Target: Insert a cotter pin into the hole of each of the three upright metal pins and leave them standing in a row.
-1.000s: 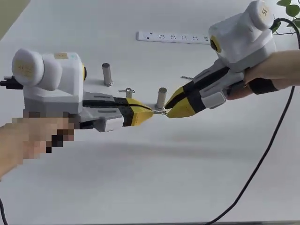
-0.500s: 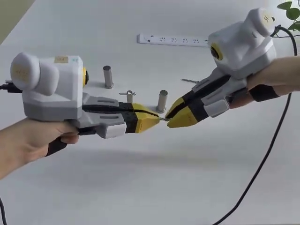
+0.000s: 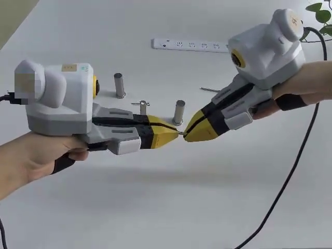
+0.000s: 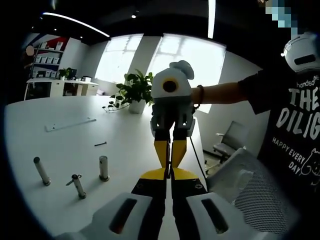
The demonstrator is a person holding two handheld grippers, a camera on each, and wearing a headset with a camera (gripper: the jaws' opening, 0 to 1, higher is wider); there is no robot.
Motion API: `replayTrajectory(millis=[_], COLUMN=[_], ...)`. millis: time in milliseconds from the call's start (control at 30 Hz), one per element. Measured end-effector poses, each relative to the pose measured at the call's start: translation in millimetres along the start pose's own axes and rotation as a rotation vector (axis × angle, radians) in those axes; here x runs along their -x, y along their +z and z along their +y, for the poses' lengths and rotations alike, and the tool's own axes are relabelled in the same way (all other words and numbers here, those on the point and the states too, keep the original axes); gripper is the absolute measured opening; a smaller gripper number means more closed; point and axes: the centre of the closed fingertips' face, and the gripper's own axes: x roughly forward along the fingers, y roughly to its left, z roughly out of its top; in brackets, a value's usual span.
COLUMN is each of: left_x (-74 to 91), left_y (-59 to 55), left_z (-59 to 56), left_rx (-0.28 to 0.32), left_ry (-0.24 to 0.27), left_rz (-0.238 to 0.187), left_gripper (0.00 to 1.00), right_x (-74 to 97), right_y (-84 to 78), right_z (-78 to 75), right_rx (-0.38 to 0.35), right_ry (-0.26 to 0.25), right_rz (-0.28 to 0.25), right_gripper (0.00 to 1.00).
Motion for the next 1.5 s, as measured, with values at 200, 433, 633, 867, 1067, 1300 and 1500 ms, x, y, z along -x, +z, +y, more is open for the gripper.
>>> replayTrajectory(millis=[200,433,633,867,1067,1300,1500], left_x=[-0.7,-2.6,-0.3,1.6,-1.2,-11.7,-20.8], left_y=[-0.8,2.3,4.7,0.0,-10.0,-19.6,-28.0], left_z=[5.3,14.9,25.1,40.5,56.6,75.0,94.3], left_rx=[-0.009,-0.022,-0.051,-0.082,-0.086,-0.101,-0.129], left_ry=[0.032,0.083,0.140,0.243,0.365,0.461,0.538], left_rz=[0.005,-0.006,-0.017,-0.017,-0.016,-0.005,0.022], left_gripper=[0.02,0.05,0.11,0.16,0.17,0.22,0.24], right_x=[1.2,7.0,13.0,25.3,32.6,41.0,42.6], right_y=[-0.5,-6.5,-13.8,-22.0,-33.8,-47.5,-56.6], right_z=[-2.9,-15.3,-29.8,-55.3,-76.5,-96.2,-108.1], right_rx=[0.043,0.088,0.108,0.117,0.119,0.116,0.118], right_ry=[-0.032,-0.087,-0.151,-0.259,-0.335,-0.411,-0.440], right_rz=[0.039,0.097,0.133,0.159,0.193,0.237,0.260], right_gripper=[0.00,0.00,0.00,0.00,0.00,0.00,0.00])
